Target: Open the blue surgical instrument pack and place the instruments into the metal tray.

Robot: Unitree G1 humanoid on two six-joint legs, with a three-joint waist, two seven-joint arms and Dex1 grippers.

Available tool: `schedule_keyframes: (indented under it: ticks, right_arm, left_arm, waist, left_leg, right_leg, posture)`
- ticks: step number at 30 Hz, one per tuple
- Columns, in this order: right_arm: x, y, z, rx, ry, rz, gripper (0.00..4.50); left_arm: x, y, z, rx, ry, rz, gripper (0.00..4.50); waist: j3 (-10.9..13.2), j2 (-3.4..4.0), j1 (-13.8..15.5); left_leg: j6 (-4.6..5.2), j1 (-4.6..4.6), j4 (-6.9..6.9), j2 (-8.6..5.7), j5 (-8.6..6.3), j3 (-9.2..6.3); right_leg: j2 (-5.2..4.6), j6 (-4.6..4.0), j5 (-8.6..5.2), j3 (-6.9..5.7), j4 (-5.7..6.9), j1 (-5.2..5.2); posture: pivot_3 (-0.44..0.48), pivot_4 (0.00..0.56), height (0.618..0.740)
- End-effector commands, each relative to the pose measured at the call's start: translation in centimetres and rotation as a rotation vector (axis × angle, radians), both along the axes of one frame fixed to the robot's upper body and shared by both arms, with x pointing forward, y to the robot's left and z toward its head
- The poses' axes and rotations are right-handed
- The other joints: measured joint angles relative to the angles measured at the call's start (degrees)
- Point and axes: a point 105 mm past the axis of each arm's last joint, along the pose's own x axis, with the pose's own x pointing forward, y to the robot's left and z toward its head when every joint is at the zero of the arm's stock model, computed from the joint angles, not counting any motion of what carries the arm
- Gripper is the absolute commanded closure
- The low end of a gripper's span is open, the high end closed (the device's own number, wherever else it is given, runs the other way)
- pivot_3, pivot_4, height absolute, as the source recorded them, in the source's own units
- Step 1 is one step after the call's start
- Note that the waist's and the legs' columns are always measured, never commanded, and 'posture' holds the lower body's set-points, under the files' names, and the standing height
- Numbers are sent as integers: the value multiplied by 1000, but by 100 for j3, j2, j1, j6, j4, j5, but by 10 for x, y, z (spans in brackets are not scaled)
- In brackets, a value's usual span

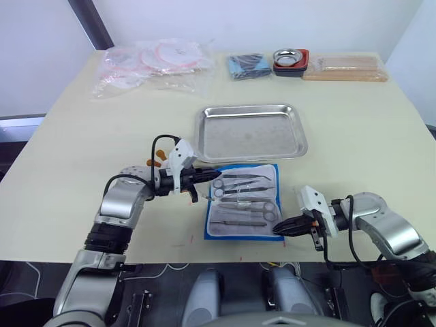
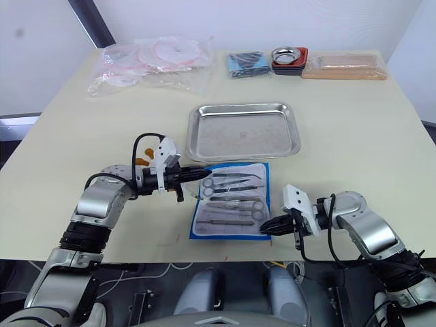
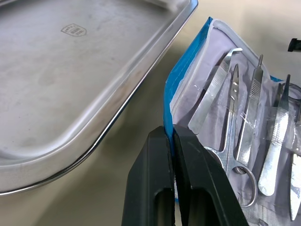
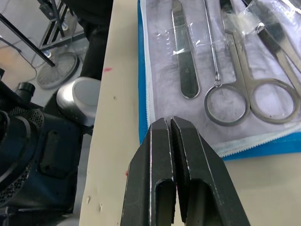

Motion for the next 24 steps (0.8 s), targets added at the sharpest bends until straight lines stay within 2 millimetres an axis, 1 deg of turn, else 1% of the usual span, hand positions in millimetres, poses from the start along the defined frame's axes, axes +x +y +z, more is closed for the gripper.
schedule_keyframes:
  ticks: [1,9,15,23,24]
  right_arm:
    - [-2,1,-1,-7,-34,19,4393]
    - [-1,4,1,12,-76,25,4393]
    - [2,3,9,43,-97,19,4393]
    - [1,3,7,40,-90,19,4393]
    - [1,3,7,42,-87,20,4461]
  left_arm:
    - [-5,1,-26,51,99,20,4500]
    - [-7,1,-36,87,146,63,4500]
    - [-8,3,-35,83,140,76,4500]
    - [-7,4,-30,47,135,102,4500]
    - [-5,4,-29,45,128,110,4179]
  waist:
    - [-1,1,0]
    - [-10,9,-2]
    - [-16,16,-7]
    - [-17,16,-10]
    - [-17,16,-10]
  left_leg:
    - [0,0,0,0,0,0]
    - [0,9,0,0,0,-1]
    - [0,11,0,0,0,-1]
    - [0,12,0,0,0,-2]
    - [0,12,0,0,0,-2]
  right_leg:
    - [0,0,0,0,0,0]
    - [0,0,0,1,1,7]
    - [1,0,0,1,1,8]
    - [1,0,0,2,1,8]
    - [1,0,0,2,1,8]
  posture:
    - [0,150,740]
    - [0,150,740]
    - [0,150,740]
    - [0,150,740]
    - [0,150,740]
